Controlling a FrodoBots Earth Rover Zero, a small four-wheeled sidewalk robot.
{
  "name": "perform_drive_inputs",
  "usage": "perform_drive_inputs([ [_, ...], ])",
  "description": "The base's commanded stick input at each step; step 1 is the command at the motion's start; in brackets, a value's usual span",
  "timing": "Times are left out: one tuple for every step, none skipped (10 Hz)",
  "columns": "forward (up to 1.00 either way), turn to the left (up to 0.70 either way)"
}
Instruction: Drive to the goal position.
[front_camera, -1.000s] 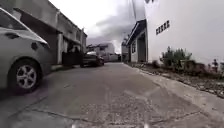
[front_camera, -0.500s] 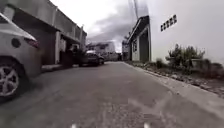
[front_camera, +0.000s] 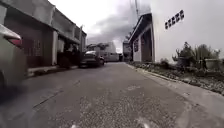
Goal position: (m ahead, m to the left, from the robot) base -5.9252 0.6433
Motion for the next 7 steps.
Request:
perform_drive_inputs([
  [1.0, -0.25],
  [1.0, 0.02],
  [1.0, 0.02],
  [1.0, 0.02],
  [1.0, 0.02],
  [1.0, 0.02],
  [1.0, 0.02],
])
